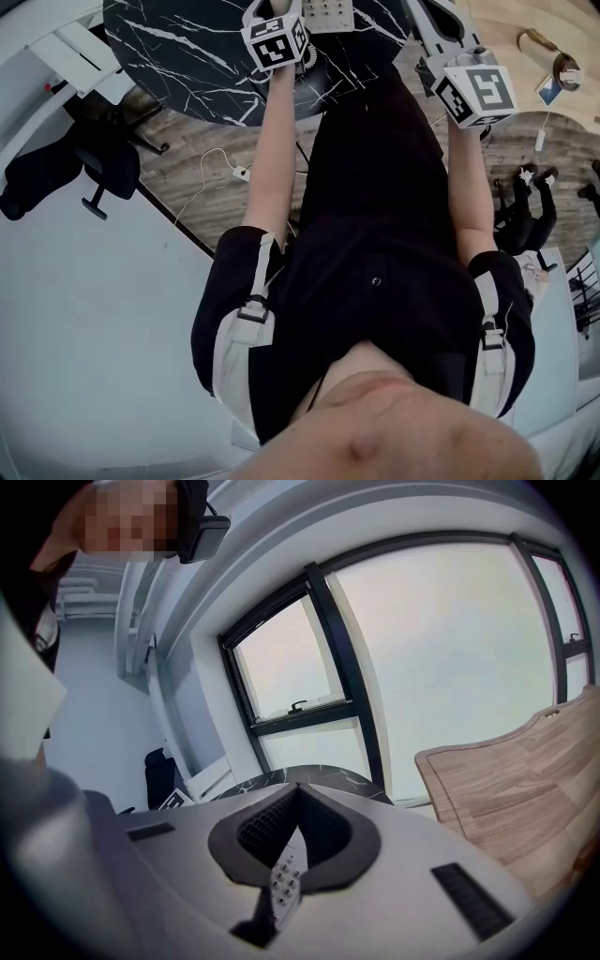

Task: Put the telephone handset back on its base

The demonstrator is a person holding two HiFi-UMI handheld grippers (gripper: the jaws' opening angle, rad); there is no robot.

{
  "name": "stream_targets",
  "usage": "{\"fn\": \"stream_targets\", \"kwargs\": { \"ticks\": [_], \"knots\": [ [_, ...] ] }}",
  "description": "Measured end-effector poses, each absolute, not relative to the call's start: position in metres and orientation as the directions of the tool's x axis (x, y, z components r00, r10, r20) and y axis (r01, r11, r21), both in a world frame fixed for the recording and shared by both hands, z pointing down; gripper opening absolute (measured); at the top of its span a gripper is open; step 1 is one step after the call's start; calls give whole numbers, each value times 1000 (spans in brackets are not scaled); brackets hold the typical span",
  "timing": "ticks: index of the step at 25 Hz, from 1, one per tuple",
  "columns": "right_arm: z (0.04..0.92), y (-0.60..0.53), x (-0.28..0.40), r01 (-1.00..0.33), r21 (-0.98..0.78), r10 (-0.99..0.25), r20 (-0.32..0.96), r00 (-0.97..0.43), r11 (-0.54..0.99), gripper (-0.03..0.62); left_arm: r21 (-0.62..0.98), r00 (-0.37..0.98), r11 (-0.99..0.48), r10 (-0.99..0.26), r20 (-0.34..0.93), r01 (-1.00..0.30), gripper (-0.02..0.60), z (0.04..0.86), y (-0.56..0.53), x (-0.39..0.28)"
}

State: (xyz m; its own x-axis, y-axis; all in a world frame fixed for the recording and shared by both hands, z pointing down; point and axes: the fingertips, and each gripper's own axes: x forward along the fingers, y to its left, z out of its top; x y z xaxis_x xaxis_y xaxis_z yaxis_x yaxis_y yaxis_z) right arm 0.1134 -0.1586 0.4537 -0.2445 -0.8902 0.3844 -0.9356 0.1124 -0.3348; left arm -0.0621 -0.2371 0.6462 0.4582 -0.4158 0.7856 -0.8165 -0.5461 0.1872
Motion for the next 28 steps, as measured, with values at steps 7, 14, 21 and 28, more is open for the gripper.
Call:
{"fn": "stream_targets", "kwargs": {
  "ticks": [7,14,21,28],
  "knots": [
    [450,-154,111,-935,-334,-894,374,-249,121,29,176,461,-542,-451,764,-822,245,629,-237,-67],
    [433,-145,101,-938,-318,-907,339,-251,140,29,231,532,-531,-528,662,-815,242,576,-236,-76],
    [409,-126,83,-942,-294,-921,297,-251,162,29,259,590,-551,-593,548,-794,216,515,-221,-89],
    [381,-105,72,-948,-266,-939,243,-244,178,29,247,632,-589,-651,420,-770,163,451,-201,-103]
  ]
}}
